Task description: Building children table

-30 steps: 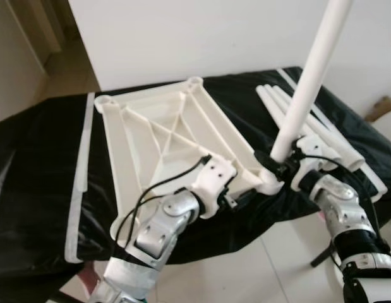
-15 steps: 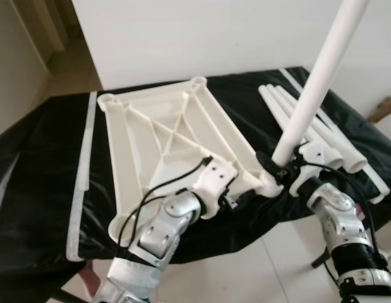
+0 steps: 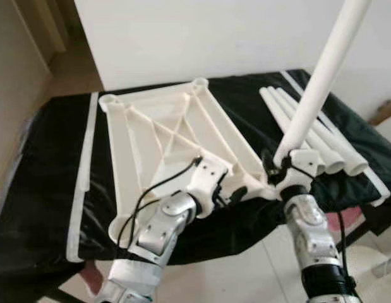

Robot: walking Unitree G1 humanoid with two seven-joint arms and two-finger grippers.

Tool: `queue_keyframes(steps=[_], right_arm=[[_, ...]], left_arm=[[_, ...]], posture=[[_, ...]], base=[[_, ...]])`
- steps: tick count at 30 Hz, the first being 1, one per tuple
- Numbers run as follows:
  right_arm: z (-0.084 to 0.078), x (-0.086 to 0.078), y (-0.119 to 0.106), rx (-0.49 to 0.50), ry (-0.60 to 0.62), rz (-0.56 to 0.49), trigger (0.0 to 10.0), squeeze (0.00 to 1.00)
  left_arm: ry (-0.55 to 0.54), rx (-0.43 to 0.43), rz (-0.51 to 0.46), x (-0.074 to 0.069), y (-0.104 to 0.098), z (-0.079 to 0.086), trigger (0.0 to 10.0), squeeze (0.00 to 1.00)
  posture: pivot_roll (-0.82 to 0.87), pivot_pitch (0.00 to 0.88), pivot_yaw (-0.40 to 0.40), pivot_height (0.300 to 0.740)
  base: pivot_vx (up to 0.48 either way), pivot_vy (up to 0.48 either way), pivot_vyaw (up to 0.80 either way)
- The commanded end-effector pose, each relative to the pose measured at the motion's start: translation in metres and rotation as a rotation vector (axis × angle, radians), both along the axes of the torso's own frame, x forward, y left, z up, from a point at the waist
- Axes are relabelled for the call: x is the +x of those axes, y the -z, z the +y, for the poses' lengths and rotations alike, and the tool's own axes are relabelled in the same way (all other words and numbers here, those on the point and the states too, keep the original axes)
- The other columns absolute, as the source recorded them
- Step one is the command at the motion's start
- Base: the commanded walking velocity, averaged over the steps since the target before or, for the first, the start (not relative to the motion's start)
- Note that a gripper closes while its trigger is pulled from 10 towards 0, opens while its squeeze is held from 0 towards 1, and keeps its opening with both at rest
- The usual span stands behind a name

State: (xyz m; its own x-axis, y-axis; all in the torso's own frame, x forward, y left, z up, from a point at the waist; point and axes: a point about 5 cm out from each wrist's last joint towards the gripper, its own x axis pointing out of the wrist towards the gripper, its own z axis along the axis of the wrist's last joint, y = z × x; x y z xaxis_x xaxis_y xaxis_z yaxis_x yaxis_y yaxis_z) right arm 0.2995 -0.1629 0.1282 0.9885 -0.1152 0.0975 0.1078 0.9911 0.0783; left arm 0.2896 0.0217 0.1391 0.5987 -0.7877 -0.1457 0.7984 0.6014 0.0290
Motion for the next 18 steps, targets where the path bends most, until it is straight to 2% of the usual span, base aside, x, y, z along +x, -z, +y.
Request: queue_keyframes(steps=[1,2,4,8,9,11,17,18], right_arm=[[0.004,-0.014,0.033,0.064,0.107,0.165,10.0,0.00],[0.013,-0.016,0.033,0.095,0.106,0.168,10.0,0.00],[0.027,-0.017,0.030,0.088,0.038,0.144,10.0,0.00],[0.026,-0.018,0.026,0.080,0.041,0.129,10.0,0.00],[0.017,-0.017,0.025,0.058,0.062,0.132,10.0,0.00],[0.013,-0.017,0.025,0.038,0.066,0.129,10.0,0.00],[0.012,-0.016,0.022,0.014,0.037,0.111,10.0,0.00],[0.011,-0.014,0.018,0.018,0.015,0.091,10.0,0.18]], left_arm=[[-0.153,0.023,-0.024,0.010,-0.002,0.008,10.0,0.00],[-0.162,0.020,-0.026,0.012,-0.003,0.010,10.0,0.00],[-0.177,0.012,-0.027,0.014,-0.003,0.014,10.0,0.00],[-0.181,0.008,-0.026,0.014,-0.002,0.014,10.0,0.00],[-0.185,0.017,-0.037,0.016,-0.001,0.014,10.0,0.00],[-0.188,0.019,-0.045,0.018,-0.001,0.014,10.0,0.00],[-0.198,0.006,-0.054,0.022,-0.004,0.012,10.0,0.00],[-0.198,0.005,-0.059,0.023,-0.005,0.012,10.0,0.00]], posture=[[0.02,0.000,0.023,0.740],[0.02,0.000,0.026,0.740],[0.01,0.000,0.027,0.740],[0.01,0.000,0.021,0.740],[0.00,0.000,0.014,0.740],[-0.01,0.000,0.009,0.740],[-0.01,0.000,0.004,0.740],[-0.02,0.000,0.000,0.740]], base=[[0.000,0.000,0.00],[0.000,0.000,0.00],[0.000,0.000,0.00],[0.000,0.000,0.00],[0.000,0.000,0.00],[0.000,0.000,0.00],[0.000,0.000,0.00],[0.000,0.000,0.00]])
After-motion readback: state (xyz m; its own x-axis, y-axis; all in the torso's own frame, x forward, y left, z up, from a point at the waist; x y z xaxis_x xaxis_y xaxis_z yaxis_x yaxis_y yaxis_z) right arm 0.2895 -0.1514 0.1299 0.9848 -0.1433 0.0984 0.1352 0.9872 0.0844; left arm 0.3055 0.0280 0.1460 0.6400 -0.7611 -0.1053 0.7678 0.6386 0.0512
